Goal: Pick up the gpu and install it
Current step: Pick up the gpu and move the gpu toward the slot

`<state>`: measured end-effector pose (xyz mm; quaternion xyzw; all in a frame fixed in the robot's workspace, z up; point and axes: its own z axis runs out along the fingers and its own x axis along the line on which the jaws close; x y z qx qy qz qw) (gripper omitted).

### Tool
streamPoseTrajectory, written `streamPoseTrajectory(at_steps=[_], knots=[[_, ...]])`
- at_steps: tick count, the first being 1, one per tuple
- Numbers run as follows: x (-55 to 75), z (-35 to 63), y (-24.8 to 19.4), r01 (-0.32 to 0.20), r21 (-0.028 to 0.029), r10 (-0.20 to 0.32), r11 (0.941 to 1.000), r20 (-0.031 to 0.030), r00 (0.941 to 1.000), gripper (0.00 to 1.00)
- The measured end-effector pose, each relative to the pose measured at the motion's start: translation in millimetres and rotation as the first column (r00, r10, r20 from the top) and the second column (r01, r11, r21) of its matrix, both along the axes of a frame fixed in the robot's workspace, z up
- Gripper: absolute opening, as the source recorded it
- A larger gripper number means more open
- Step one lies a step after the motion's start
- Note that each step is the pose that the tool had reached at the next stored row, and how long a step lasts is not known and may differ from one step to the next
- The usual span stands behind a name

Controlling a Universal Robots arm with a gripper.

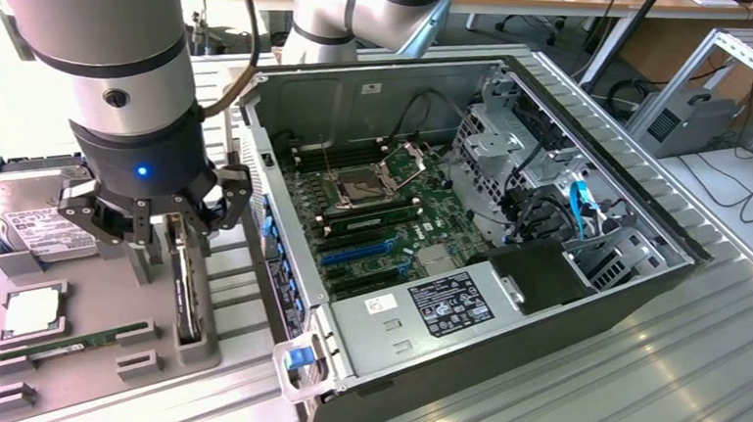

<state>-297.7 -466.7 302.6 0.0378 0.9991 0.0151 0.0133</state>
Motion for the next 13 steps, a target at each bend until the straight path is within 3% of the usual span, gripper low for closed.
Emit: streamPoseTrajectory(at_steps=[13], knots=[[0.0, -3.1, 0.0, 0.0, 0.0, 0.0, 1.0, 0.0, 1.0, 0.48]])
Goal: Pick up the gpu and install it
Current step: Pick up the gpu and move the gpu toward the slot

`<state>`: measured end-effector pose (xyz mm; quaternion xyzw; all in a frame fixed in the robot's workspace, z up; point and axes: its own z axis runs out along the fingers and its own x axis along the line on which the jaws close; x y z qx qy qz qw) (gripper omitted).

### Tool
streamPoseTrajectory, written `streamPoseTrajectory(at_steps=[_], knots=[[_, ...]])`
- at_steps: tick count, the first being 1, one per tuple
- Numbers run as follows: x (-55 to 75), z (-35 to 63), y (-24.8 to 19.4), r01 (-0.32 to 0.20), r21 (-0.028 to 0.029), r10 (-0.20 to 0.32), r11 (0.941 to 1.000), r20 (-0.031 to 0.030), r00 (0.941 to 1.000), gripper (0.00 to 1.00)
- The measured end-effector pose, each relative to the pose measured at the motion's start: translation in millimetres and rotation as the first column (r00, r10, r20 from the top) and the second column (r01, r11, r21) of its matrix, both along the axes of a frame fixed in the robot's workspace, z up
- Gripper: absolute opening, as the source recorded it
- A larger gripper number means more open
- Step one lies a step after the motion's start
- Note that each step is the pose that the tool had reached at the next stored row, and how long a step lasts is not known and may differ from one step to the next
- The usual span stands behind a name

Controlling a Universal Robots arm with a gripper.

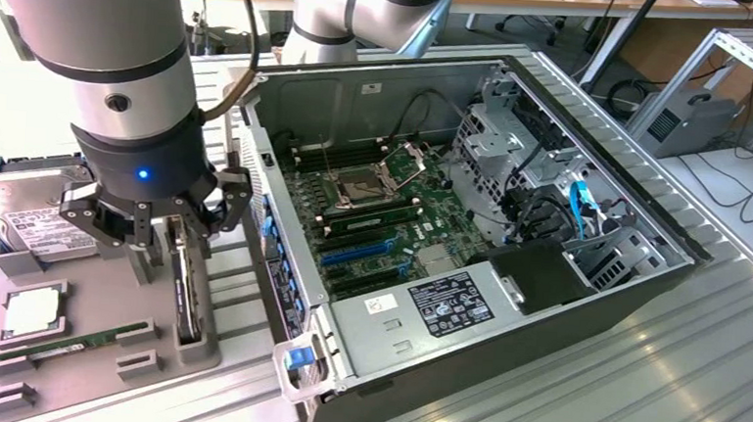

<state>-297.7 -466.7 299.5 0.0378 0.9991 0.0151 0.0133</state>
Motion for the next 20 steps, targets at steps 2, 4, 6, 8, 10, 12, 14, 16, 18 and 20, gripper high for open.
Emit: streamPoseTrajectory(at_steps=[2, 4, 6, 8, 10, 12, 14, 16, 18, 20], knots=[[0.0, -0.4, 0.0, 0.0, 0.0, 0.0, 1.0, 0.0, 1.0, 0.48], [0.0, -0.9, 0.0, 0.0, 0.0, 0.0, 1.0, 0.0, 1.0, 0.48], [0.0, -1.5, 0.0, 0.0, -0.0001, 0.0, 1.0, 0.0, 1.0, 0.48], [0.0, -1.9, 0.0, 0.0, -0.0001, 0.0, 1.0, 0.0, 1.0, 0.48], [0.0, -2.3, 0.0, 0.0, -0.0002, 0.0, 1.0, 0.0, 1.0, 0.48], [0.0, -2.8, 0.0, 0.0, -0.0003, 0.0, 1.0, 0.0, 1.0, 0.48], [0.0, -3.3, 0.0, 0.0, -0.0004, 0.0, 1.0, 0.0, 1.0, 0.48], [0.0, -3.9, 0.0, 0.0, -0.0004, 0.0, 1.0, 0.0001, 1.0, 0.48], [0.0, -4.5, 0.0, 0.0, -0.0005, 0.0, 1.0, 0.0, 1.0, 0.48], [0.0, -5.3, 0.0, 0.0, -0.0005, 0.0, 1.0, 0.0, 1.0, 0.48]])
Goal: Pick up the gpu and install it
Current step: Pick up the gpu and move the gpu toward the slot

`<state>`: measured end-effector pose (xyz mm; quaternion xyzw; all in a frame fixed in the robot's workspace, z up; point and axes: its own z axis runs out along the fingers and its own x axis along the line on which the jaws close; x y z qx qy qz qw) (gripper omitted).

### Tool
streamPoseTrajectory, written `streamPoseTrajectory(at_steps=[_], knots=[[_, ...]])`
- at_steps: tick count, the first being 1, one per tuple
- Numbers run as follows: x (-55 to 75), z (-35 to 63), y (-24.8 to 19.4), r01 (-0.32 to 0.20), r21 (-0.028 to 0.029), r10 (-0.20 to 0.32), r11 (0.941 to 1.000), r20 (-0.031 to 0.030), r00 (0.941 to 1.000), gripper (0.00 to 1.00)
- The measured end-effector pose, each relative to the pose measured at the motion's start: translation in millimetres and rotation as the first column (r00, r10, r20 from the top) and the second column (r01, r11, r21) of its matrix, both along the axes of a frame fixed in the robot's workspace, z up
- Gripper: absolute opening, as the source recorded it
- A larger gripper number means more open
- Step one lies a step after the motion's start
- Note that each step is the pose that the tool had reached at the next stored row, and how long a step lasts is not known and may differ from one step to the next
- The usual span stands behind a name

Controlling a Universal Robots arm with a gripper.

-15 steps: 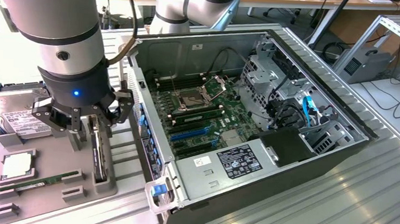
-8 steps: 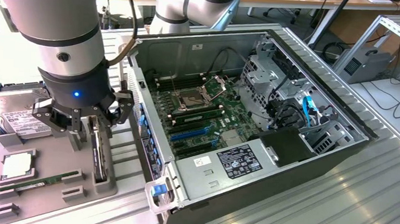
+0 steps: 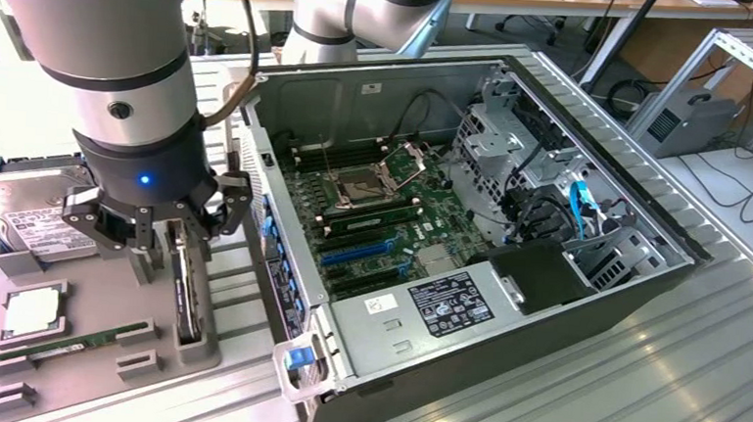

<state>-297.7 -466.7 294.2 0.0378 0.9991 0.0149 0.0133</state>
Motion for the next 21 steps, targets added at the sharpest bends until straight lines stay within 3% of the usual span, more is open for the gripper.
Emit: streamPoseTrajectory(at_steps=[11, 21], knots=[[0.0, -7.4, 0.1, 0.0, -0.0005, 0.0, 1.0, 0.0, 1.0, 0.48], [0.0, -15.5, 13.1, 0.0, -0.0061, 0.0, 1.0, 0.0, 1.0, 0.48]])
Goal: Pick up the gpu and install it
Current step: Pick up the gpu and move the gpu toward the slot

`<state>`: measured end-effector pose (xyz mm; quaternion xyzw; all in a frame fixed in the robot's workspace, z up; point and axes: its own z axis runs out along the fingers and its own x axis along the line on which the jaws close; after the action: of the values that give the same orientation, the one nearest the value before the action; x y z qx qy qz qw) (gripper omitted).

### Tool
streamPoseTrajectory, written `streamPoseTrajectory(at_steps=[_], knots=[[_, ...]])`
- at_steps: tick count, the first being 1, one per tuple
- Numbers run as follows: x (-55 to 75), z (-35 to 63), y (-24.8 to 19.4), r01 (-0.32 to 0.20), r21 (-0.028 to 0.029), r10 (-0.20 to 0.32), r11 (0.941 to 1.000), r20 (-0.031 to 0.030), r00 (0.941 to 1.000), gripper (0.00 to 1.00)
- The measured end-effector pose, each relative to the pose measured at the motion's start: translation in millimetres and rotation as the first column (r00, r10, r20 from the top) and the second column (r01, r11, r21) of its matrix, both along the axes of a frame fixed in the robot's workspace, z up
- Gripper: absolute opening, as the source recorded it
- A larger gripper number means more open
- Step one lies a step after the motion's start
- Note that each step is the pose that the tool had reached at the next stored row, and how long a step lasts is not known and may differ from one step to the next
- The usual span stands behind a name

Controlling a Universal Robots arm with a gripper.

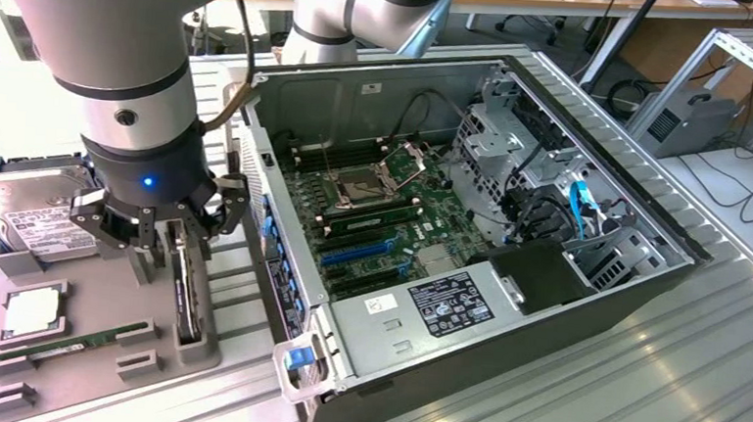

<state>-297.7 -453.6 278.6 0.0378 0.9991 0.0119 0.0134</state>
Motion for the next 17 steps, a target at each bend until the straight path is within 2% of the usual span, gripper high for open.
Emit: streamPoseTrajectory(at_steps=[7, 17], knots=[[-0.6, -6.6, 5.5, 0.0, -0.0008, 0.0, 1.0, 0.0, 1.0, 0.48], [-1.7, -15.7, 7.3, 0.0, -0.0008, 0.0, 1.0, 0.0, 1.0, 0.48]])
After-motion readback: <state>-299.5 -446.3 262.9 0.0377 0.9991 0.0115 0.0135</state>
